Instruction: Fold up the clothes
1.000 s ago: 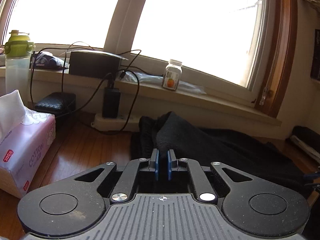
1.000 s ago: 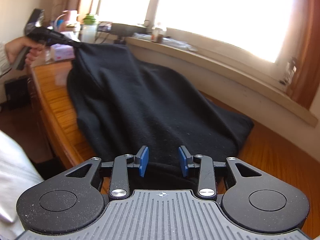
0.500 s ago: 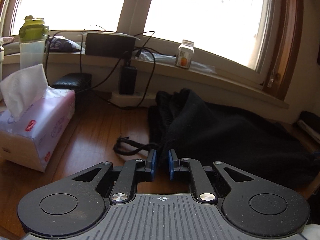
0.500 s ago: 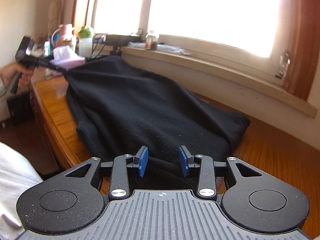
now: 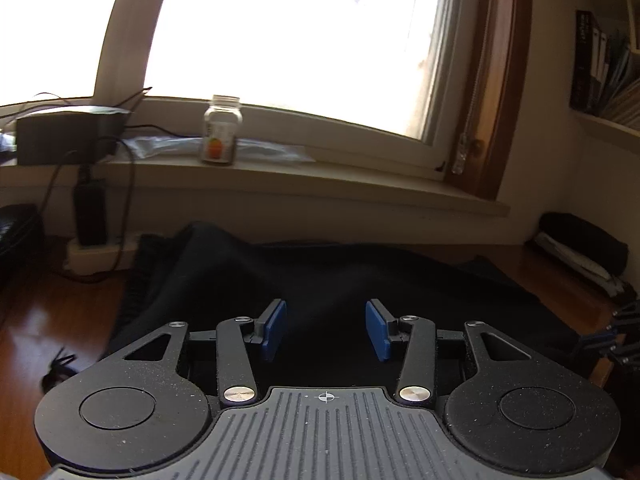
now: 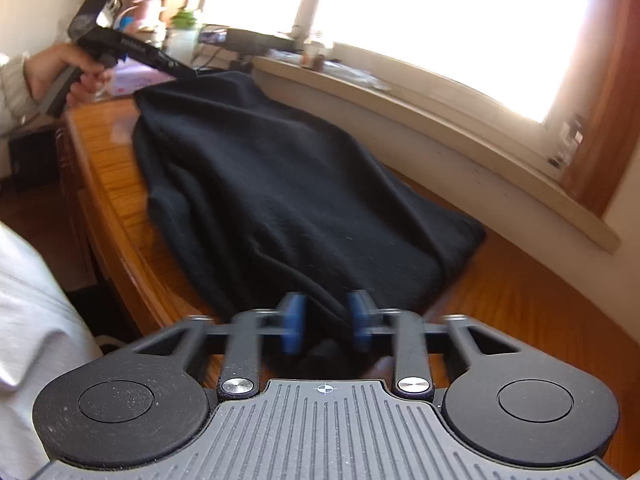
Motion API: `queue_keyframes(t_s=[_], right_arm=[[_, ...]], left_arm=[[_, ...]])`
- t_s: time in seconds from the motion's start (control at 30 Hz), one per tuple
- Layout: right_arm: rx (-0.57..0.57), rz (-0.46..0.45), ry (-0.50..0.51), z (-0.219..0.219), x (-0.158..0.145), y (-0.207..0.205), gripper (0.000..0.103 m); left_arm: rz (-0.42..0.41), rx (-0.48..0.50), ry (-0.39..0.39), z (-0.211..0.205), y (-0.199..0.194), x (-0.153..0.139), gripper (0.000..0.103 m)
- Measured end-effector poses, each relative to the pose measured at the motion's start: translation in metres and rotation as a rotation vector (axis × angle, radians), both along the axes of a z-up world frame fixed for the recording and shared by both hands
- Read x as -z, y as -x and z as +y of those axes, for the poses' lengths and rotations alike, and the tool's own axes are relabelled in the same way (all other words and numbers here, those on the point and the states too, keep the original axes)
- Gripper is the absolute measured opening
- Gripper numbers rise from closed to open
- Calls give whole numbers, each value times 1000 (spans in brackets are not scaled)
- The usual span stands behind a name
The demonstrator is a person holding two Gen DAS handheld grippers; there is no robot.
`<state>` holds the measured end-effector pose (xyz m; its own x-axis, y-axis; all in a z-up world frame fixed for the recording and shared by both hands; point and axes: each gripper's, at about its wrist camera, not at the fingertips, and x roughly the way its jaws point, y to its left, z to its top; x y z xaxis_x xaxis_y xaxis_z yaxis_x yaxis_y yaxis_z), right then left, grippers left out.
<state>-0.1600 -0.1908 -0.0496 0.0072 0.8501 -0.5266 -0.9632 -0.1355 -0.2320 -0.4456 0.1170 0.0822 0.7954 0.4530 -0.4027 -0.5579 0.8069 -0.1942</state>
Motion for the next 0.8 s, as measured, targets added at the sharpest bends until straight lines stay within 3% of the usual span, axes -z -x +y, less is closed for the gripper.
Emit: queue_keyframes(t_s=[0.1,0.27,0.43,0.5,0.67,0.8], right_arm=[[-4,78,-8,-14,-9,-12,5],[-42,103,31,-29,-6,-16,7],[22,199,-51,-27,-15,-45,29],[73,249,-73,-10,-16,-67,38],[199,364,-95,52,-6,-123,38],[205,310,-87,103,2,-148,38]], left_arm=[[18,40,-14,9,-35,2,49],[30,102,-31,22,-89,-4,54],[26,168,-35,13,-136,-1,63],[24,193,-28,6,-153,5,63],[37,272,-48,-13,-186,25,64],[89,285,-33,-16,-196,45,64]])
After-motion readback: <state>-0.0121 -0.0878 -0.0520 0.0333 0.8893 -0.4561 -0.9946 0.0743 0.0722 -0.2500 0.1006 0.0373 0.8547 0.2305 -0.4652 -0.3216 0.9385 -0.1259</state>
